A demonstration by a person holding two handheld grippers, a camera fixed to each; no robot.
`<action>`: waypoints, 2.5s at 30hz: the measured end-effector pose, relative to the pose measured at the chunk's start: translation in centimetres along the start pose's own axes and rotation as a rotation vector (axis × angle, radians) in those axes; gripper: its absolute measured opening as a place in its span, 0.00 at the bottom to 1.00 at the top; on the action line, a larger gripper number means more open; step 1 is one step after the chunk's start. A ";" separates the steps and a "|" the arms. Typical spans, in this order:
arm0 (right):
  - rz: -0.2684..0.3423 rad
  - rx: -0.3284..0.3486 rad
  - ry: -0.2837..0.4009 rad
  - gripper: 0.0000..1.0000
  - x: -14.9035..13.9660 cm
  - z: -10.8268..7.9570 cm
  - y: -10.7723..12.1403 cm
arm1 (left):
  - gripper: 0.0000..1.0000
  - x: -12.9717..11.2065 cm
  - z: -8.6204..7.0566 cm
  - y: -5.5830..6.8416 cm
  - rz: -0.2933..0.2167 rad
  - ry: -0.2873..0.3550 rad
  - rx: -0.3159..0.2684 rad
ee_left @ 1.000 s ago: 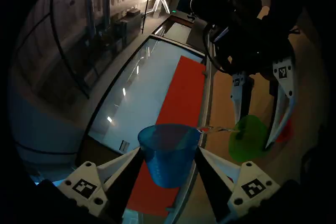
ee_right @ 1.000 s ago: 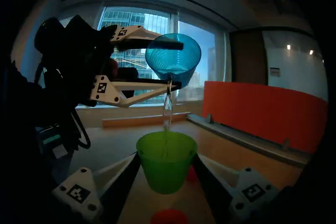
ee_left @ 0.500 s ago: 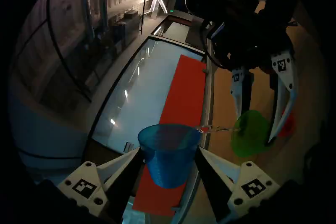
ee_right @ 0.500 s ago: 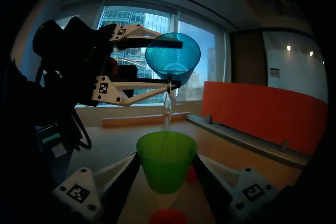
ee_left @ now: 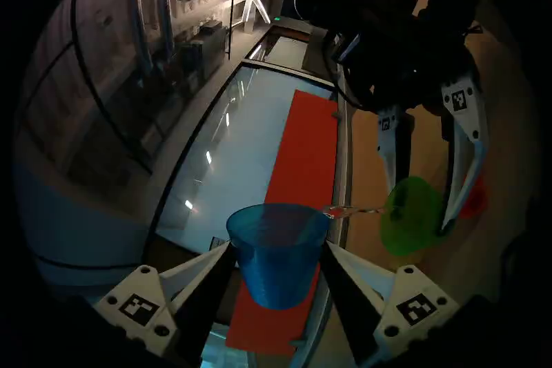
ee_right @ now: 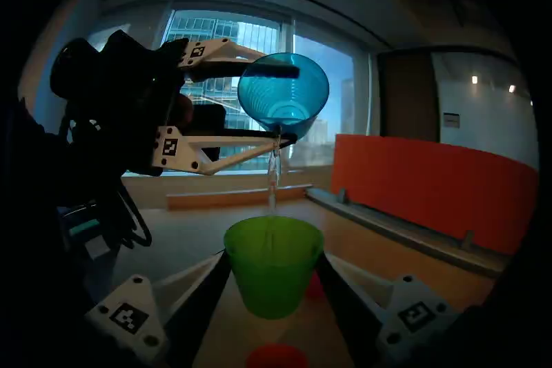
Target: Pour water
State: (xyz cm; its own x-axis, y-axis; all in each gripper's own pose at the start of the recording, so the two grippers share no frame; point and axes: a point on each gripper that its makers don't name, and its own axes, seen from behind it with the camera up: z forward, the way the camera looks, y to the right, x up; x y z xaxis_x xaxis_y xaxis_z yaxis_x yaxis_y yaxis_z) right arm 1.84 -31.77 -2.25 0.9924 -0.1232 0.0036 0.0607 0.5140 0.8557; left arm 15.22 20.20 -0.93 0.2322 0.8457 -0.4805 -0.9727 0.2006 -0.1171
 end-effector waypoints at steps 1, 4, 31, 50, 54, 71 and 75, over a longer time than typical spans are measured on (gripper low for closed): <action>0.000 0.001 0.000 0.89 0.0 0.0 0.0 | 0.83 0.0 0.0 0.0 0.003 0.000 0.001; -0.002 0.003 0.001 0.89 0.1 0.0 -0.1 | 0.83 -0.1 0.1 0.0 0.013 -0.001 0.003; -0.011 0.005 0.005 0.89 0.4 0.1 -0.3 | 0.83 0.1 -0.2 -1.1 0.114 -0.010 0.021; -0.011 0.000 0.011 0.89 0.5 0.1 -0.1 | 0.83 0.5 0.2 -0.8 0.218 -0.011 0.037; -0.011 -0.001 0.014 0.88 0.6 0.1 0.0 | 0.83 0.6 0.3 -0.7 0.248 -0.013 0.038; -0.015 -0.006 0.015 0.88 0.6 0.0 0.3 | 0.83 1.2 0.3 -0.6 0.352 -0.005 0.045; -0.014 -0.007 0.018 0.88 0.6 0.0 0.4 | 0.83 1.4 0.2 -0.7 0.373 -0.003 0.048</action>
State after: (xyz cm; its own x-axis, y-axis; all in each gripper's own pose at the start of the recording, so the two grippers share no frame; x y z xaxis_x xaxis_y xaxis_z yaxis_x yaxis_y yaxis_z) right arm 2.42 -31.62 -1.96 0.9931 -0.1157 -0.0177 0.0756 0.5182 0.8519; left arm 16.20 21.33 -1.33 -0.1375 0.8665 -0.4798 -0.9895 -0.0980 0.1066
